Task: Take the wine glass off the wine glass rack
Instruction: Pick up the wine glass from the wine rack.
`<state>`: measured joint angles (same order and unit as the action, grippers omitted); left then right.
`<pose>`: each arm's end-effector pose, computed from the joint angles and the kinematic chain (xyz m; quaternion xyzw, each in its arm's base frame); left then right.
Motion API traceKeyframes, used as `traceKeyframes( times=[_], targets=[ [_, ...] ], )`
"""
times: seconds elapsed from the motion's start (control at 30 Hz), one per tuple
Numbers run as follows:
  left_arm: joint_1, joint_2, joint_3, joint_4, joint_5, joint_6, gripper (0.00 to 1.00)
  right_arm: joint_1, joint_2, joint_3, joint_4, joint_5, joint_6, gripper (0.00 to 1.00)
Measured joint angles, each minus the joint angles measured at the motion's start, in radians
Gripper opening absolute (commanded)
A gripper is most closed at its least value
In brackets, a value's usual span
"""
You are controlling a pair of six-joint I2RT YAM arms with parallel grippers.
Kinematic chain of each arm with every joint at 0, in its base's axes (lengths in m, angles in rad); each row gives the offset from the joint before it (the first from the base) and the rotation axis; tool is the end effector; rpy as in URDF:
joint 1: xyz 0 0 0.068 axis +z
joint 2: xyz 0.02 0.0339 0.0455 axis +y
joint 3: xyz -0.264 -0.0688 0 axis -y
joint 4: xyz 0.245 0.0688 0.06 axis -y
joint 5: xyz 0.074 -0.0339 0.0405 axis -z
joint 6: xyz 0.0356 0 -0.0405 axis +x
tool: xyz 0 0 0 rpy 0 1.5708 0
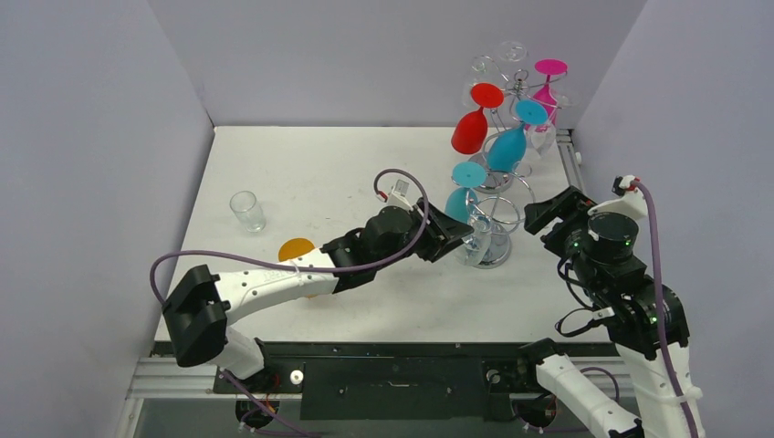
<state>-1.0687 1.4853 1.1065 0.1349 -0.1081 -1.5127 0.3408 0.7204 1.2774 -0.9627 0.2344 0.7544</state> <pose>0.1735 -0.3080 0.3153 -0.2057 0.7601 -0.5792 0.2109 0.0948 0.0248 0.4252 0.2332 0.7985 0.2011 0.5173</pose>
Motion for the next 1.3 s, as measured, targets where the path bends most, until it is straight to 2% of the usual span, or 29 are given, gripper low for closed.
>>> traceKeyframes(
  times=[0.27, 0.67, 1.1, 1.3],
  targets=[
    [-0.027, 0.076, 0.060, 0.013, -0.013, -0.027, 0.37, 0.000, -0.009, 0.024, -0.006, 0.024, -0.010, 0.67],
    [-0.029, 0.107, 0.078, 0.025, -0.023, -0.048, 0.20, 0.000, -0.010, 0.025, -0.019, 0.028, -0.012, 0.67],
    [-0.029, 0.119, 0.100, 0.035, -0.034, -0.051, 0.18, 0.000, -0.009, 0.025, -0.019, 0.028, -0.013, 0.67],
    [-0.029, 0.119, 0.101, 0.035, -0.045, -0.052, 0.12, 0.000, -0.009, 0.025, -0.019, 0.028, -0.013, 0.67]
  ],
)
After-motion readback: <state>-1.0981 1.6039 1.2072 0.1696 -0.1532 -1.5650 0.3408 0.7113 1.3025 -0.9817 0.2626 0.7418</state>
